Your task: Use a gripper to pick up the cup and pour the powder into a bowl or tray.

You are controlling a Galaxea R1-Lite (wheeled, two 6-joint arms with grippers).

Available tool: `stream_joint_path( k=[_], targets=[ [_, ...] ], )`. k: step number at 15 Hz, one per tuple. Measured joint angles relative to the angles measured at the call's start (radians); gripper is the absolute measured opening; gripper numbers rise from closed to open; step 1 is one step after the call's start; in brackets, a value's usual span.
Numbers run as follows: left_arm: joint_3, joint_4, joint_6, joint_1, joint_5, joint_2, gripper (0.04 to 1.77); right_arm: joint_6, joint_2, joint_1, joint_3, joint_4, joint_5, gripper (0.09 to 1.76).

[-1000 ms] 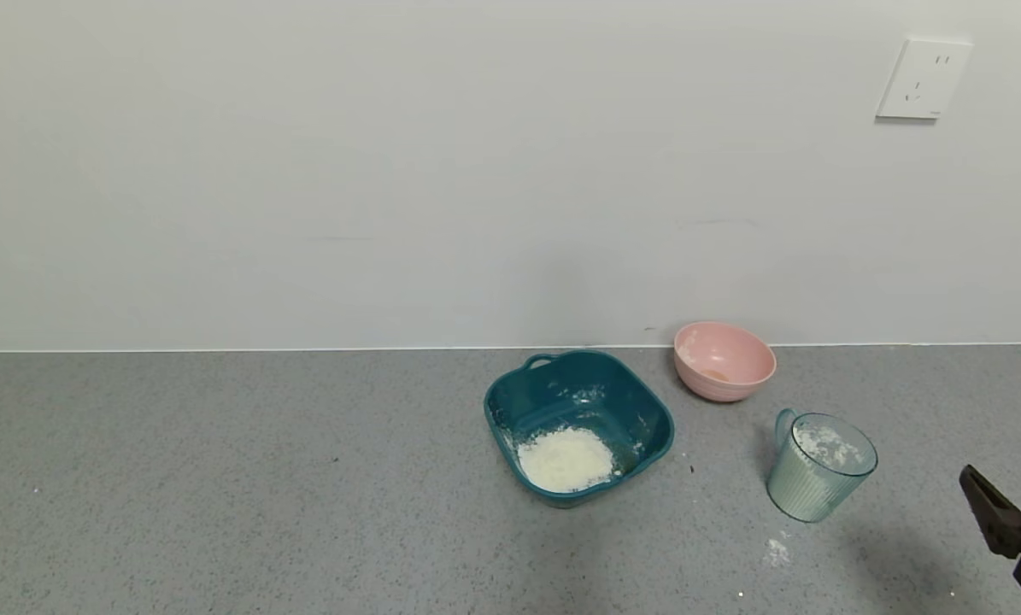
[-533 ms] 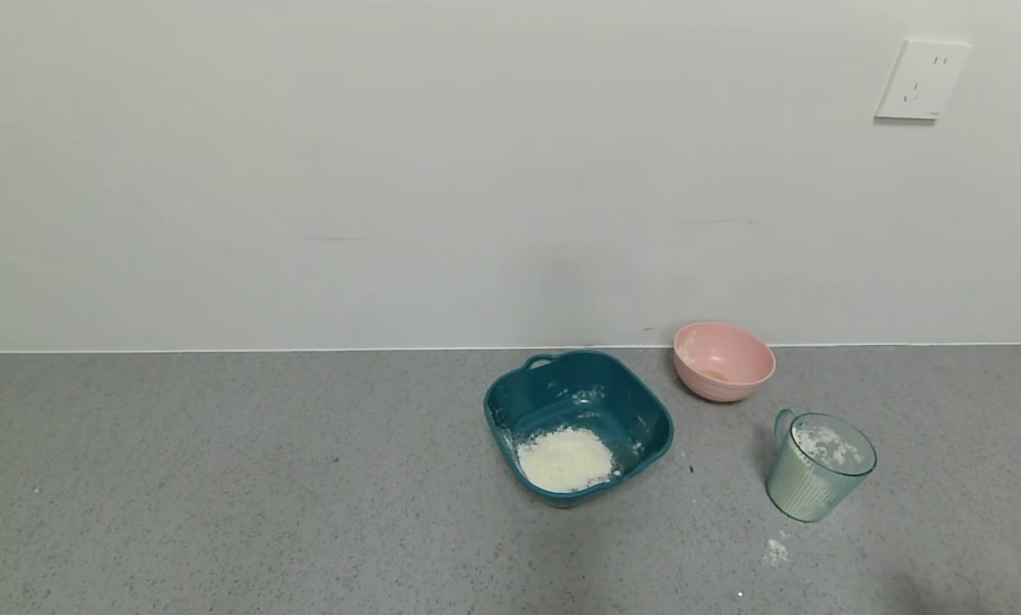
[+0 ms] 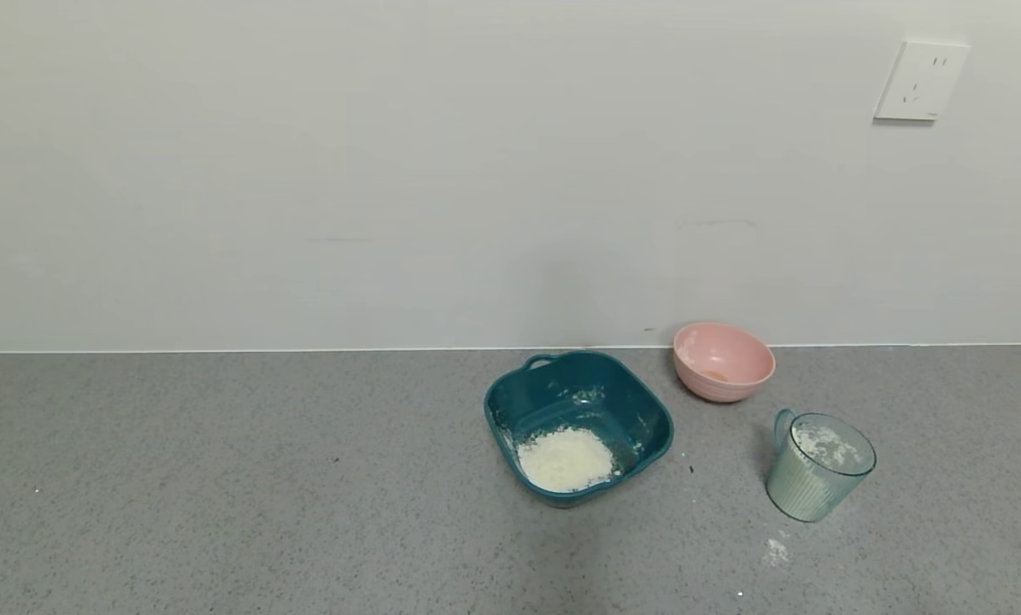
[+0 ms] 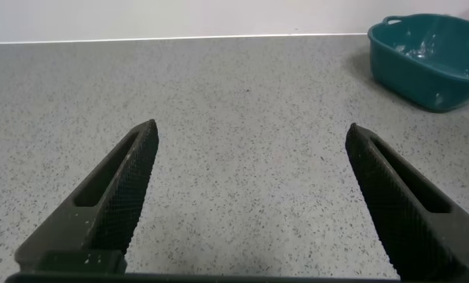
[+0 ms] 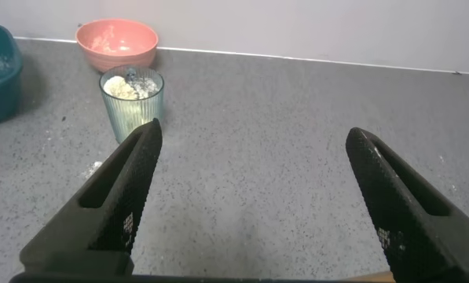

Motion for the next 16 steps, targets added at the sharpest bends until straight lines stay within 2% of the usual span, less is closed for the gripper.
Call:
stream_joint_path(
  k=[3,7,10,13,16],
  targets=[
    [0.000,0.000,0.000,0.000,0.000,0.000,1.72,0.001,-0.085,0.007,0.025,0.022,0.031,1.70],
    [0.000,0.000,0.000,0.000,0.000,0.000,1.72,0.002,-0.199,0.014,0.062,0.044,0.174,1.70],
    [0.000,0.000,0.000,0.000,0.000,0.000,1.72,0.020,-0.239,0.016,0.109,-0.032,0.251,1.70],
    [0.000,0.000,0.000,0.000,0.000,0.000,1.72,0.027,-0.250,0.016,0.187,-0.110,0.275,1.70],
    [0.000,0.000,0.000,0.000,0.000,0.000,1.72,0.089,-0.253,0.016,0.212,-0.069,0.274,1.70]
  ],
)
